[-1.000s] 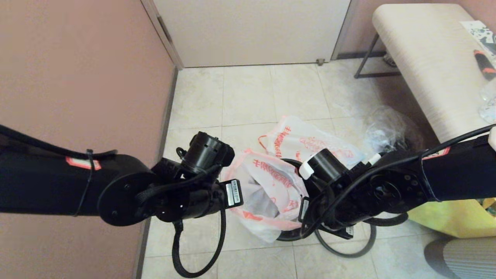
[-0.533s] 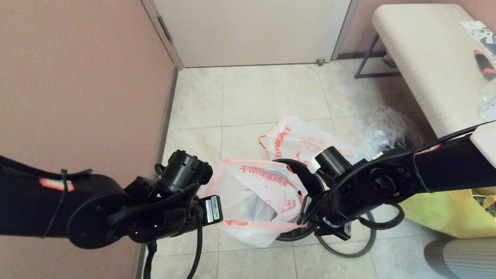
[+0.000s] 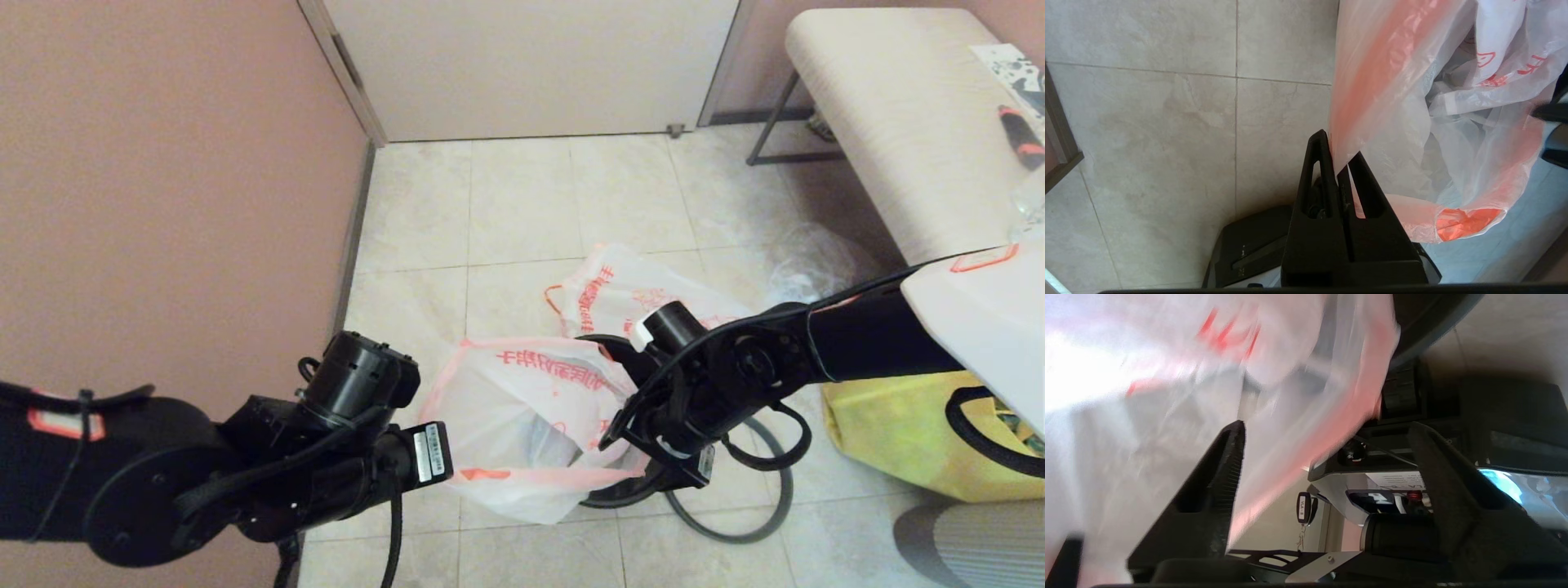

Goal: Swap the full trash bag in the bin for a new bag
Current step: Put the new garbage bag on the trash can

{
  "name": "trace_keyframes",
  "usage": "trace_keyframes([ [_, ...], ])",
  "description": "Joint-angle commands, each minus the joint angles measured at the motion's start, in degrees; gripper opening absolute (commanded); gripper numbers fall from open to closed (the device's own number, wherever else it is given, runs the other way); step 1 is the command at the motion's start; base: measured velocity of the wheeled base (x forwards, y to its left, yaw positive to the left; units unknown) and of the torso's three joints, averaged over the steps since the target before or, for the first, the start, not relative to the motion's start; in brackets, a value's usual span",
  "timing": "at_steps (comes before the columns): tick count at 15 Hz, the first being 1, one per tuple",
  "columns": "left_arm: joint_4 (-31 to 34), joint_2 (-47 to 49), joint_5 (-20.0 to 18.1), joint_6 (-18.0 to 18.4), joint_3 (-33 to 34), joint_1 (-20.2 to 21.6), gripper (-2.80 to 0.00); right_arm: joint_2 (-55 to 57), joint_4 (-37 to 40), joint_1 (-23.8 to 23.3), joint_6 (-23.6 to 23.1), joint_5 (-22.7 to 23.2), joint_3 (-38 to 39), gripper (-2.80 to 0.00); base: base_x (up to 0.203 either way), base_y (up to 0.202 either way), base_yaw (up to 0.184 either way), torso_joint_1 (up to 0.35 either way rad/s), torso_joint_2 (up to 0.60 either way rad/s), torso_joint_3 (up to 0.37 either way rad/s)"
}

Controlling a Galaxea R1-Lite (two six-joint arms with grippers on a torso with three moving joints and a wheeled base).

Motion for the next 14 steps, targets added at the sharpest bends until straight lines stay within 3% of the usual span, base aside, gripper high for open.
trace_keyframes([
  [1,0.1,-2.18,0.12,-0.2,0.34,0.18,-2.8,3.17,1.96,0.02,0.26,0.09,-3.29,-2.8,0.0,0.0,0.0,0.0,0.0,0.0],
  [9,0.03,-2.96,0.03,-0.24,0.77,0.48,-2.8,3.92,7.23,0.77,-0.16,0.09,-5.16,-2.8,0.0,0.0,0.0,0.0,0.0,0.0],
  [11,-0.2,-2.3,0.02,0.02,0.69,0.44,-2.8,0.47,7.42,-1.24,-0.44,-0.02,-4.81,-2.8,0.0,0.0,0.0,0.0,0.0,0.0],
  [14,-0.47,3.0,-0.2,0.4,-2.39,0.04,-2.8,-4.68,8.0,-8.52,-3.95,-0.26,-4.8,-2.8,0.0,0.0,0.0,0.0,0.0,0.0],
])
